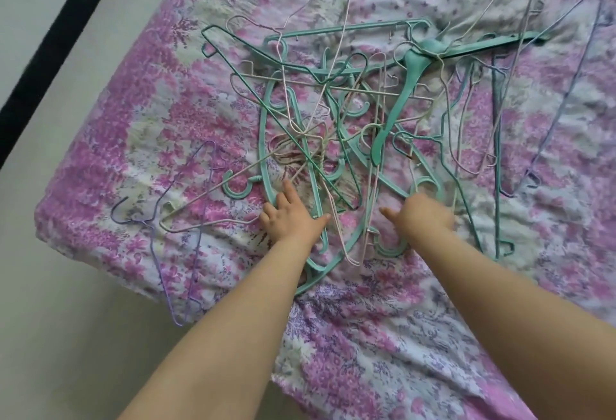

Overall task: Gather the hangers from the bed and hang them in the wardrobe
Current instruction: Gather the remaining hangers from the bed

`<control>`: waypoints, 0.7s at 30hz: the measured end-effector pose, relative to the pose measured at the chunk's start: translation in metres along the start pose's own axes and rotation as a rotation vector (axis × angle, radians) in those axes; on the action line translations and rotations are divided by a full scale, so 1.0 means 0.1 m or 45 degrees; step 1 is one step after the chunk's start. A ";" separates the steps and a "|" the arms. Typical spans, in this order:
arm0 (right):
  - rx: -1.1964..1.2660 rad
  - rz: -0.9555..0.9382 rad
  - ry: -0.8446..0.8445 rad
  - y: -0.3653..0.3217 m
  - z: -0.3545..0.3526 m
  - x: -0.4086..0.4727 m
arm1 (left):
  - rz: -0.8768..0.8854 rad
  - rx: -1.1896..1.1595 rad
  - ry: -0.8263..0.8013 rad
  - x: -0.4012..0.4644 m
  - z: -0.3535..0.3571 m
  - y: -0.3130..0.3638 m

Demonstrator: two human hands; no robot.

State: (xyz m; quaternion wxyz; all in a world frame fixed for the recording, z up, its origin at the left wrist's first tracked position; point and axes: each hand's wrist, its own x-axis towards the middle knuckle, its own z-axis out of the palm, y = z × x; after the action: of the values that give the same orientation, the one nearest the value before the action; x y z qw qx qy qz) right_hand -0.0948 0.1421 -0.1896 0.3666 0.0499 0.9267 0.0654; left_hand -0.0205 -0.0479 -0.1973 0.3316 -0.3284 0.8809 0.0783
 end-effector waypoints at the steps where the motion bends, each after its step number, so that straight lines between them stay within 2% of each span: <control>1: -0.141 -0.083 0.010 -0.05 -0.07 0.01 | -0.002 0.045 0.002 0.02 -0.04 0.02; 3: -0.326 -0.212 0.033 -0.17 -0.12 0.00 | 0.023 0.157 0.018 0.04 -0.13 0.07; 5: -0.290 -0.256 0.009 -0.24 -0.05 -0.06 | 0.035 0.128 -0.007 0.04 -0.17 0.12; 7: -0.002 -0.254 0.020 -0.20 0.09 -0.10 | 0.012 -0.076 -0.088 0.03 -0.14 0.13; 10: 0.650 -0.120 0.067 -0.10 0.20 -0.08 | 0.022 -0.295 -0.160 0.04 -0.12 0.08; 12: 0.856 0.008 0.019 -0.09 0.18 -0.05 | 0.043 -0.385 -0.233 0.04 -0.12 0.10; 15: 0.786 -0.048 -0.049 -0.12 0.13 -0.03 | 0.038 -0.460 -0.366 -0.11 -0.09 0.28; 18: 0.895 -0.051 -0.320 -0.14 0.10 0.03 | -0.081 -0.662 -0.416 -0.23 -0.03 0.42; 21: 0.913 -0.098 -0.382 -0.11 0.12 0.02 | -0.110 -0.442 -0.301 -0.14 -0.10 0.35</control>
State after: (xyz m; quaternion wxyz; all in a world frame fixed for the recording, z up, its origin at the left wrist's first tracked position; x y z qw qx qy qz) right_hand -0.0884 0.1321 -0.2013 0.4594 0.1489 0.8282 -0.2845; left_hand -0.0404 -0.0168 -0.1832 0.3742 -0.4065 0.7943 0.2525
